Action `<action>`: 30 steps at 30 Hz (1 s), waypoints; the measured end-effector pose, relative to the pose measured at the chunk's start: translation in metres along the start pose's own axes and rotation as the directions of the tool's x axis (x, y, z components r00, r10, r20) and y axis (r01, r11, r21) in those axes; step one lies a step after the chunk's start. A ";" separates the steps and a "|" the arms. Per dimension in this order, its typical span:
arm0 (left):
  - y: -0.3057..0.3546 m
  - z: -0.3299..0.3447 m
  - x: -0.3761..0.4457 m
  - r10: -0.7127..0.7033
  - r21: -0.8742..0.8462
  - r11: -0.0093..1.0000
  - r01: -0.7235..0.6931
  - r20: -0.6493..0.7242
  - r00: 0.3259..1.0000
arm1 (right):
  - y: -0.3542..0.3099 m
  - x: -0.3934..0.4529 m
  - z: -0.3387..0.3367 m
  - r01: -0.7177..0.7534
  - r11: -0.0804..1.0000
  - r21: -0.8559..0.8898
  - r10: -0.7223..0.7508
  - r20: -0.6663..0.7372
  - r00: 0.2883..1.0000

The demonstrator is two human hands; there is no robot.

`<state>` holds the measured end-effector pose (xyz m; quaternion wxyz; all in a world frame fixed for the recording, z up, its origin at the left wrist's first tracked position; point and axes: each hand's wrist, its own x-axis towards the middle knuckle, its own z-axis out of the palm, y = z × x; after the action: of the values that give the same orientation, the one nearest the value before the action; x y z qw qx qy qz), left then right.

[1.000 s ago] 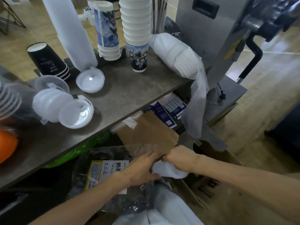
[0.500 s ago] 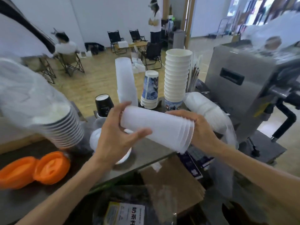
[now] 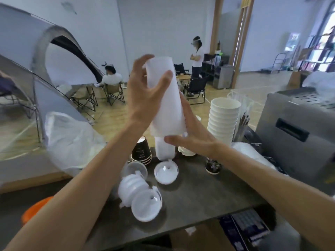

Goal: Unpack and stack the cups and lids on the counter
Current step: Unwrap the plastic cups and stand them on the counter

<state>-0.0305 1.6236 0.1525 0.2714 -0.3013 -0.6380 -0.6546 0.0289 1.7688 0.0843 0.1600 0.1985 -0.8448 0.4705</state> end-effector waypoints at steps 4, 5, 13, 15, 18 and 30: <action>-0.010 0.015 0.034 0.093 0.077 0.993 -0.091 -0.020 0.995 | 0.008 0.055 -0.014 0.004 0.999 -0.032 -0.008 -0.133 0.991; -0.014 0.019 0.041 0.097 0.090 0.991 -0.094 -0.024 0.995 | 0.014 0.067 -0.015 0.003 0.999 -0.042 -0.009 -0.162 0.987; -0.064 0.038 0.052 0.017 0.249 0.968 -0.025 0.032 0.999 | 0.078 0.108 0.003 -0.047 0.998 -0.048 0.033 -0.257 0.966; -0.071 0.039 0.052 -0.015 0.238 0.971 0.009 0.023 1.000 | 0.088 0.112 0.004 -0.061 0.996 -0.057 0.043 -0.282 0.958; -0.072 0.039 0.056 -0.032 0.241 0.970 0.028 0.013 0.999 | 0.093 0.120 0.002 -0.066 0.995 -0.071 0.042 -0.291 0.956; -0.083 0.043 0.074 -0.067 0.288 0.956 0.062 0.010 0.998 | 0.095 0.135 0.000 -0.105 0.993 -0.060 0.085 -0.274 0.958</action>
<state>-0.1392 1.6717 0.1519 0.2845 -0.2442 -0.7385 -0.5604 -0.1344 1.7891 0.0762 0.2584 0.0854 -0.8403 0.4688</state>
